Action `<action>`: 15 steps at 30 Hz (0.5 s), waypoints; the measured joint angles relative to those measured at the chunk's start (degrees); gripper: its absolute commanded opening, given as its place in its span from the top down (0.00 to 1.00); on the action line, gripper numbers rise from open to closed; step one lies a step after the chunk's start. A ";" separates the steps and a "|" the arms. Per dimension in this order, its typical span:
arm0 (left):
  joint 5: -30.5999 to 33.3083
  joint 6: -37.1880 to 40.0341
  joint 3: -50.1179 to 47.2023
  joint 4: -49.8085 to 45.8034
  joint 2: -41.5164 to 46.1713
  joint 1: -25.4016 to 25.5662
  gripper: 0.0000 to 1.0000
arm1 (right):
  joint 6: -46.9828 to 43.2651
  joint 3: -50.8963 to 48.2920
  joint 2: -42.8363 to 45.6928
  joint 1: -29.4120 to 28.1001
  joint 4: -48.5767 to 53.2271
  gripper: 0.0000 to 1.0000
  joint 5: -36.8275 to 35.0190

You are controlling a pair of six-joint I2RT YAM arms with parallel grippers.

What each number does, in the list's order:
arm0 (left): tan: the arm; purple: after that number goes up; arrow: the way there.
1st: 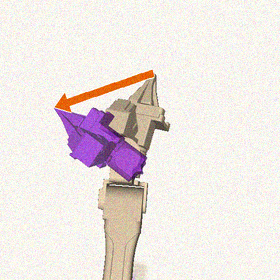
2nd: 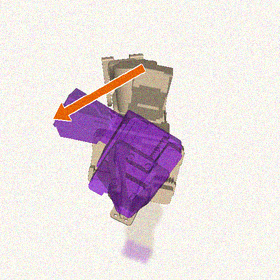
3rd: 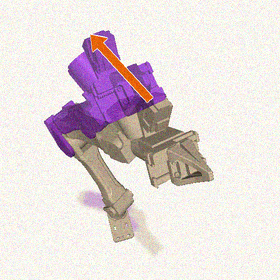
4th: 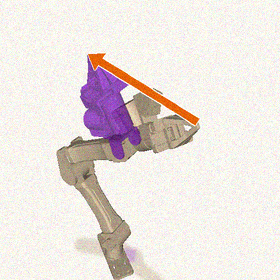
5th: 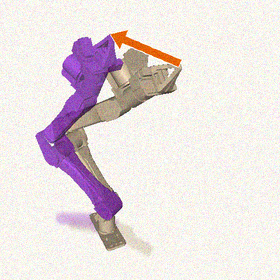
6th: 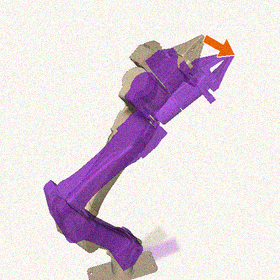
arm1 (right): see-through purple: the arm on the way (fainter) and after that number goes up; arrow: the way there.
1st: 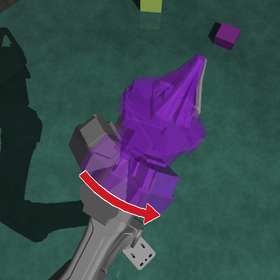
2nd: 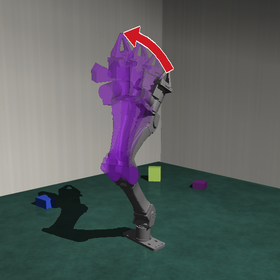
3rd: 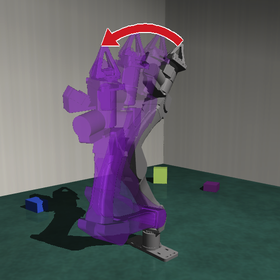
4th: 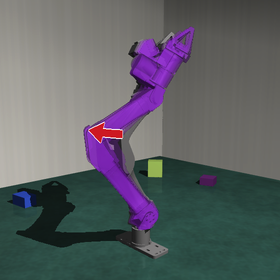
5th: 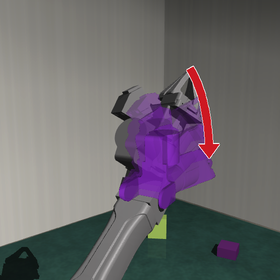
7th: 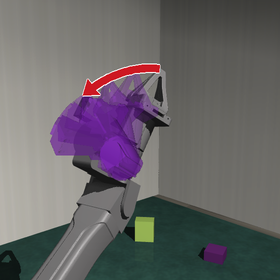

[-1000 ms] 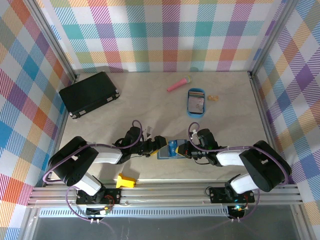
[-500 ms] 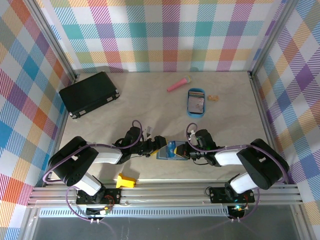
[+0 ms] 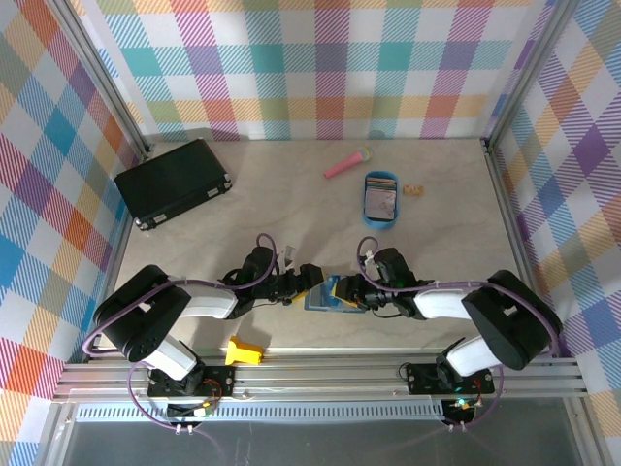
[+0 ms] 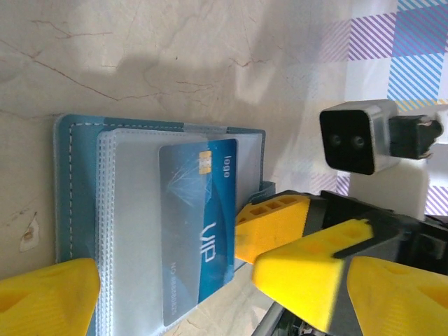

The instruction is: Put the credit cards into the card holder

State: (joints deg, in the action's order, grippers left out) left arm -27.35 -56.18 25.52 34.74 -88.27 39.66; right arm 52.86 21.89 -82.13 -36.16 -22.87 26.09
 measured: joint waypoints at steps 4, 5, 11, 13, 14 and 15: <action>0.02 0.00 -0.20 0.39 0.02 0.02 0.09 | -2.38 2.32 4.83 0.00 8.24 0.51 -2.56; 0.02 0.00 -0.22 0.39 0.02 0.02 0.09 | -2.99 2.95 6.14 0.00 10.64 0.51 -3.39; 0.02 0.00 -0.22 0.44 0.02 0.02 0.09 | -5.75 8.17 10.12 0.00 23.67 0.56 -8.44; 0.02 0.00 -0.31 0.63 0.02 0.02 0.09 | -6.25 10.49 9.57 0.00 27.47 0.61 -9.33; 0.02 0.00 -0.39 0.87 0.02 0.02 0.09 | -6.54 12.07 8.83 -0.04 29.62 0.62 -9.70; 0.04 -0.04 -0.57 1.14 0.04 0.02 0.09 | -6.84 13.75 7.87 -0.22 31.67 0.62 -10.40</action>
State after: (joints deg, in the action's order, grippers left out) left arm -27.31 -56.23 24.95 35.88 -88.23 39.68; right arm 46.02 35.64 -74.26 -36.38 8.80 15.68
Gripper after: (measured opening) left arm 0.911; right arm 0.387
